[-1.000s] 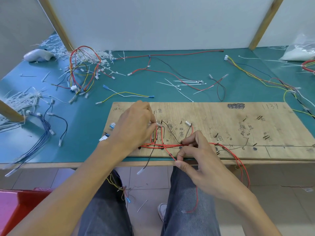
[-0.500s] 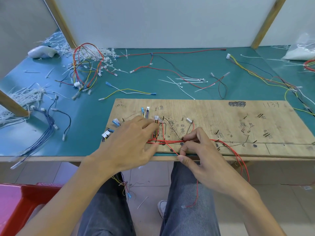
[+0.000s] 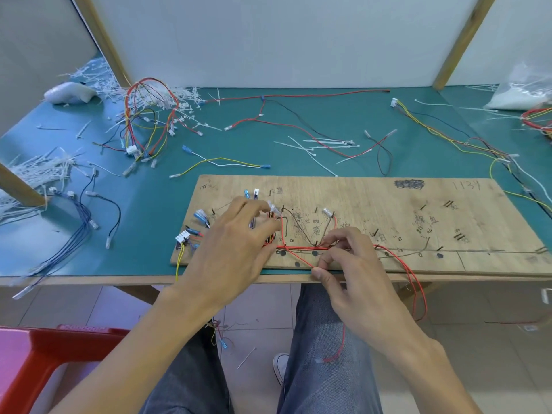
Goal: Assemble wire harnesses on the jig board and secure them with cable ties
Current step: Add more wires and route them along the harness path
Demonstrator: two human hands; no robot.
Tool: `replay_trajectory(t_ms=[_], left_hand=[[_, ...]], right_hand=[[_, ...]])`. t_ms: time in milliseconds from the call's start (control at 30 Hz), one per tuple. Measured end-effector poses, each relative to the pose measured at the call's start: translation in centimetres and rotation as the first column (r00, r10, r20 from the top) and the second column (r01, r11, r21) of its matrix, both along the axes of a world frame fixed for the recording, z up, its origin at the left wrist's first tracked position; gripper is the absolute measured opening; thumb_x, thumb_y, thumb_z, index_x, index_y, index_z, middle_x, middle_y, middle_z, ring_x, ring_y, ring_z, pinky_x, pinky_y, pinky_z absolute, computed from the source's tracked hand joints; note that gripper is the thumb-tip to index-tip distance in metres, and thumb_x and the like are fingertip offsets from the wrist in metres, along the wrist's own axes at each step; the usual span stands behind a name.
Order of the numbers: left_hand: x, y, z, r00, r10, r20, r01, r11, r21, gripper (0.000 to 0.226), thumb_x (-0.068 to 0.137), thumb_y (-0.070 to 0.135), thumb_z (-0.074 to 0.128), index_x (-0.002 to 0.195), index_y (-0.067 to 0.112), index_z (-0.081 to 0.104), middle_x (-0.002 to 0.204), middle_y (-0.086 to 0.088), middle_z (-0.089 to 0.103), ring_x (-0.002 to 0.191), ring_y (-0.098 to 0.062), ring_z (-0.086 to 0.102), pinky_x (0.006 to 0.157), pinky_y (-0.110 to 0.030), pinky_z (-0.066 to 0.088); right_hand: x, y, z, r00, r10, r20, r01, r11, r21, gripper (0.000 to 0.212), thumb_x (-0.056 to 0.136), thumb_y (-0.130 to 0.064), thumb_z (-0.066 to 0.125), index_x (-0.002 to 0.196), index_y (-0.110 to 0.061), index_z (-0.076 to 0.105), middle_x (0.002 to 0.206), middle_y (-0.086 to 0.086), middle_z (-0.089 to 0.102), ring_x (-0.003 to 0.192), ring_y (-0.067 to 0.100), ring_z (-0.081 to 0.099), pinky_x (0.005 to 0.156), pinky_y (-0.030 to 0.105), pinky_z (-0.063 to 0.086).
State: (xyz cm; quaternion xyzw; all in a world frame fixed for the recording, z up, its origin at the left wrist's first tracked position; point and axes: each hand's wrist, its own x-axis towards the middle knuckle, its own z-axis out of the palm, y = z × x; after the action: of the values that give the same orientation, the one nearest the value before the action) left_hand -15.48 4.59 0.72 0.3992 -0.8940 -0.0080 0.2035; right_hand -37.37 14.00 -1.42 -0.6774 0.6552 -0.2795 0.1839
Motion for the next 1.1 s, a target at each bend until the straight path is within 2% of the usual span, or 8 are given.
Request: replay_trajectory(t_ms=[100,200,367,433,567,633,800,1100], left_hand=[[-0.4,0.3,-0.3,0.992,-0.125,0.009,0.125,0.992,-0.035,0.022,0.091,0.012,0.076,0.112,0.019,0.072,0.126,0.000,0.060,0.111,-0.022,0.058,0.081,-0.037,0.056],[-0.5,0.3,-0.8,0.968,-0.245,0.050,0.248,0.967,-0.063,0.018,0.093,0.005,0.070,0.107,0.014,0.076,0.114,0.002,0.068,0.108,-0.020,0.061,0.087,-0.039,0.055],[-0.6,0.2,-1.6,0.977,-0.211,-0.021,0.211,0.977,-0.012,0.022,0.088,0.007,0.074,0.107,0.017,0.080,0.108,0.006,0.072,0.108,-0.016,0.062,0.084,-0.038,0.058],[-0.6,0.2,-2.2,0.977,-0.198,-0.077,0.201,0.979,0.030,0.024,0.087,0.005,0.076,0.107,0.017,0.081,0.108,0.008,0.071,0.110,-0.015,0.060,0.083,-0.038,0.059],[-0.6,-0.2,-3.4,0.974,-0.186,-0.131,0.199,0.975,0.094,0.027,0.088,0.000,0.075,0.108,0.018,0.080,0.107,0.007,0.068,0.113,-0.017,0.058,0.084,-0.041,0.060],[-0.6,-0.2,-3.6,0.974,-0.185,-0.133,0.198,0.976,0.092,0.029,0.087,0.000,0.076,0.109,0.017,0.080,0.108,0.007,0.068,0.113,-0.018,0.058,0.083,-0.042,0.060],[-0.8,-0.1,-3.7,0.972,-0.182,-0.151,0.192,0.980,0.059,0.028,0.084,-0.003,0.078,0.104,0.016,0.082,0.103,0.005,0.070,0.110,-0.022,0.059,0.078,-0.044,0.060],[-0.6,0.2,-3.7,0.973,-0.158,-0.168,0.172,0.982,0.072,0.032,0.083,-0.004,0.080,0.106,0.018,0.081,0.103,0.007,0.069,0.109,-0.020,0.055,0.076,-0.043,0.060]], right_hand=[[0.1,0.3,-0.2,0.999,-0.035,-0.014,0.034,0.998,-0.054,0.016,0.094,-0.017,0.077,0.086,-0.020,0.064,0.120,-0.008,0.046,0.111,0.015,0.044,0.098,0.010,0.029],[0.4,0.5,-0.3,0.997,-0.037,-0.070,0.028,0.992,-0.124,0.013,0.097,-0.016,0.074,0.090,-0.018,0.062,0.102,-0.006,0.052,0.097,0.019,0.048,0.085,0.026,0.040],[0.3,0.7,1.1,0.941,-0.023,-0.339,0.003,0.998,-0.060,0.019,0.106,-0.043,0.046,0.096,-0.027,0.051,0.080,-0.007,0.058,0.076,0.025,0.058,0.061,0.043,0.046],[-0.8,0.7,1.6,0.943,0.014,-0.332,-0.006,1.000,0.027,0.023,0.106,-0.049,0.040,0.098,-0.029,0.049,0.074,-0.008,0.059,0.076,0.028,0.060,0.066,0.045,0.046],[-5.2,1.3,3.0,0.970,-0.110,-0.216,0.113,0.994,-0.001,0.018,0.103,-0.042,0.059,0.094,-0.027,0.063,0.060,-0.012,0.054,0.065,0.018,0.054,0.064,0.039,0.045],[-7.2,0.8,3.8,0.965,-0.174,-0.195,0.173,0.985,-0.022,0.015,0.100,-0.037,0.067,0.090,-0.027,0.070,0.062,-0.014,0.058,0.064,0.013,0.055,0.062,0.036,0.041],[-8.7,-1.6,4.0,0.918,-0.196,-0.346,0.189,0.980,-0.054,0.012,0.099,-0.034,0.070,0.095,-0.023,0.074,0.092,-0.006,0.058,0.086,0.027,0.060,0.070,0.042,0.049],[-8.9,0.3,1.7,0.974,-0.152,-0.169,0.143,0.987,-0.067,0.006,0.099,-0.026,0.067,0.101,-0.029,0.071,0.095,-0.018,0.058,0.089,0.010,0.063,0.080,0.045,0.057]])
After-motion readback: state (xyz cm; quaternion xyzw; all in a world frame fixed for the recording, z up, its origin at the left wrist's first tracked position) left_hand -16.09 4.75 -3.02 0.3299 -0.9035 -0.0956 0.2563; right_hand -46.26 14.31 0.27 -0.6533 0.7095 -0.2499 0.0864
